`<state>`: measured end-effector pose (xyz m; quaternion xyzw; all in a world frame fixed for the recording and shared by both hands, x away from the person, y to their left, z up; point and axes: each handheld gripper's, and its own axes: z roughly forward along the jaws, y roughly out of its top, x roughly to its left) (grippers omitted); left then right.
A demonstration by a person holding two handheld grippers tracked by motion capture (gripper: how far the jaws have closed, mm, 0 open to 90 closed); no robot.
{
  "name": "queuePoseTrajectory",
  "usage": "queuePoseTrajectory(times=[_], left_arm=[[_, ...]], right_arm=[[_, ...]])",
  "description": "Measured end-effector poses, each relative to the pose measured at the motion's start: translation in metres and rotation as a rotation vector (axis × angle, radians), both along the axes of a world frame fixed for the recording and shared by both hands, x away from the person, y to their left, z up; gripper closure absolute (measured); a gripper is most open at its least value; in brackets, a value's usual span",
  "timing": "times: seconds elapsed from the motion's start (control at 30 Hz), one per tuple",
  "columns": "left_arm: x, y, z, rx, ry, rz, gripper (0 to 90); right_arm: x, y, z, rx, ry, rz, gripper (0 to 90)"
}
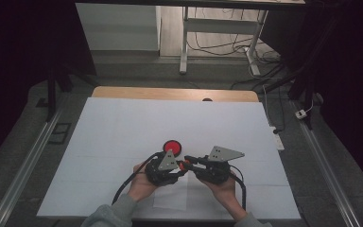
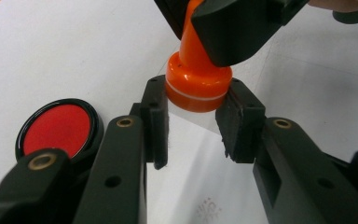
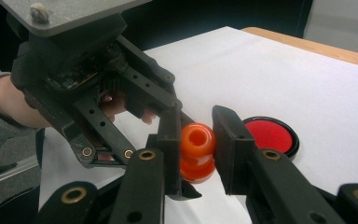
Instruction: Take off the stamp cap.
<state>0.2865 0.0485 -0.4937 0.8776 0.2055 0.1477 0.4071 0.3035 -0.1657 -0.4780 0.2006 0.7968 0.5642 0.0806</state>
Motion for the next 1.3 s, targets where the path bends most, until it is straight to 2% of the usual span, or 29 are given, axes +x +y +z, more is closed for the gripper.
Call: queuePoseTrajectory(times=[0.3,1.3], left_arm=[[-0.0010,-0.0006,-0.0024,0.017,-0.013,0.004,65.0],[-0.0019,-0.0016,-0.0057,0.020,-0.020,0.009,65.4]], right_arm=[[-0.0002,0.0011,-0.0019,-0.007,0.007,-0.005,72.9],[0.0004,0.0003,-0.0038,-0.002,0.025,-0.018,73.1]])
